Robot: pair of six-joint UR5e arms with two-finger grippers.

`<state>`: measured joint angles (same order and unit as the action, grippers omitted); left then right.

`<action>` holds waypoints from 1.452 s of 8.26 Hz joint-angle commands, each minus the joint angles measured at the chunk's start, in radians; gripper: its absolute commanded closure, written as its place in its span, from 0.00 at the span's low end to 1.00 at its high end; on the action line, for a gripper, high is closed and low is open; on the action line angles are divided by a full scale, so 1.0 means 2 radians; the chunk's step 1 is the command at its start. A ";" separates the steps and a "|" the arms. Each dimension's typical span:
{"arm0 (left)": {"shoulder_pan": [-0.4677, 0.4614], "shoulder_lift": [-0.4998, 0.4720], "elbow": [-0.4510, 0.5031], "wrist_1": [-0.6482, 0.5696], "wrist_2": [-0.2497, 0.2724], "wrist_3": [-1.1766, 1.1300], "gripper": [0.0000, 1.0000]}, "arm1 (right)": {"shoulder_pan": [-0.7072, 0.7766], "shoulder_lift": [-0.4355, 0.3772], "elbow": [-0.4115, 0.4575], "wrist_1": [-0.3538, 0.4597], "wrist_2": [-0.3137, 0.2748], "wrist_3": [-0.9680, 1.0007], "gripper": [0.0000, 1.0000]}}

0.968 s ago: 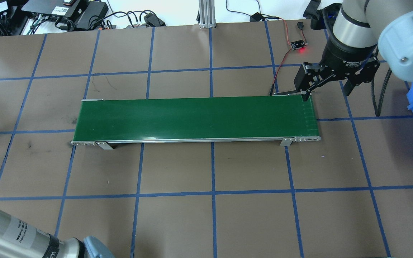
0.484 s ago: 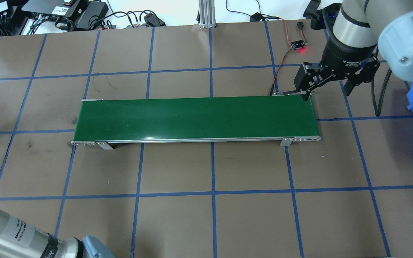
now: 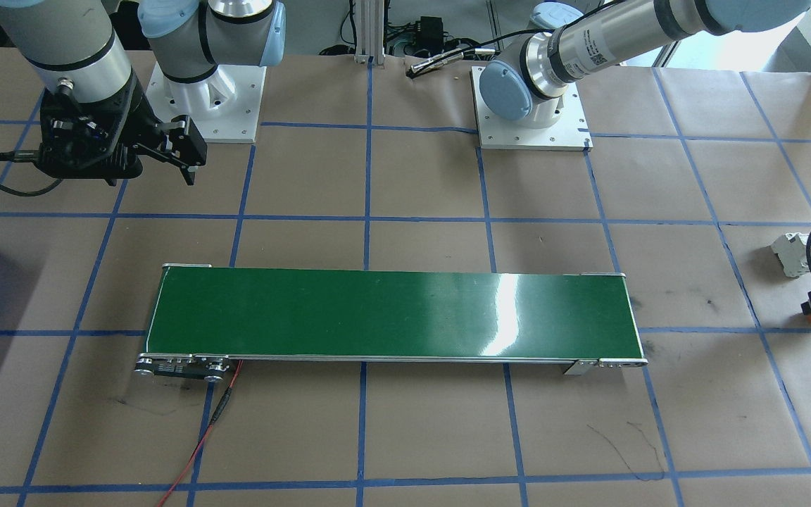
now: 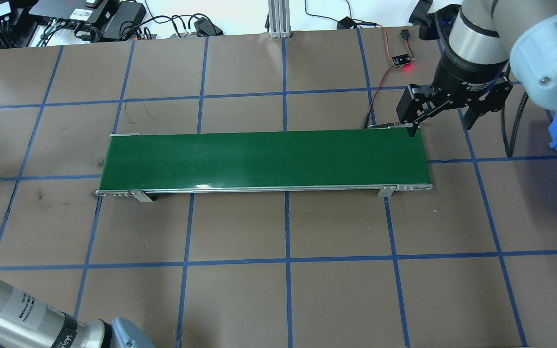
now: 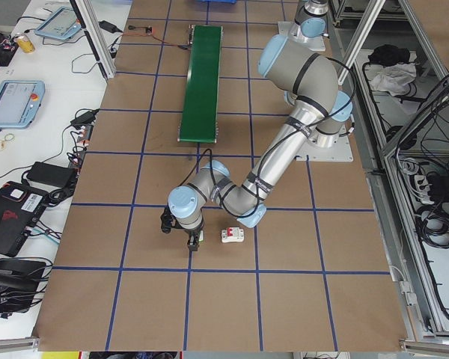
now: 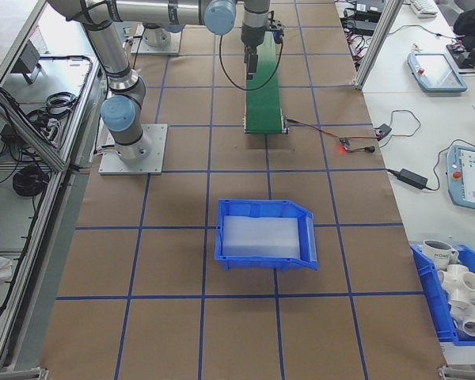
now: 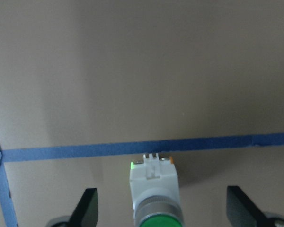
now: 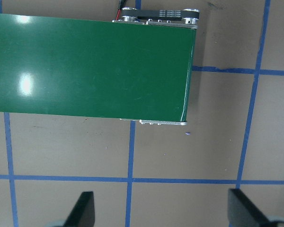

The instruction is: Move button from left to right

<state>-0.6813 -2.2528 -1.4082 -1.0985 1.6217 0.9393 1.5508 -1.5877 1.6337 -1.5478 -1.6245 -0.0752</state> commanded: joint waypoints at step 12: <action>0.002 0.094 -0.002 -0.030 -0.053 -0.075 0.90 | 0.000 0.000 0.000 -0.001 0.000 0.000 0.00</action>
<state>-0.6645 -2.1811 -1.4027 -1.1455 1.5664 0.9164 1.5508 -1.5877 1.6337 -1.5480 -1.6245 -0.0752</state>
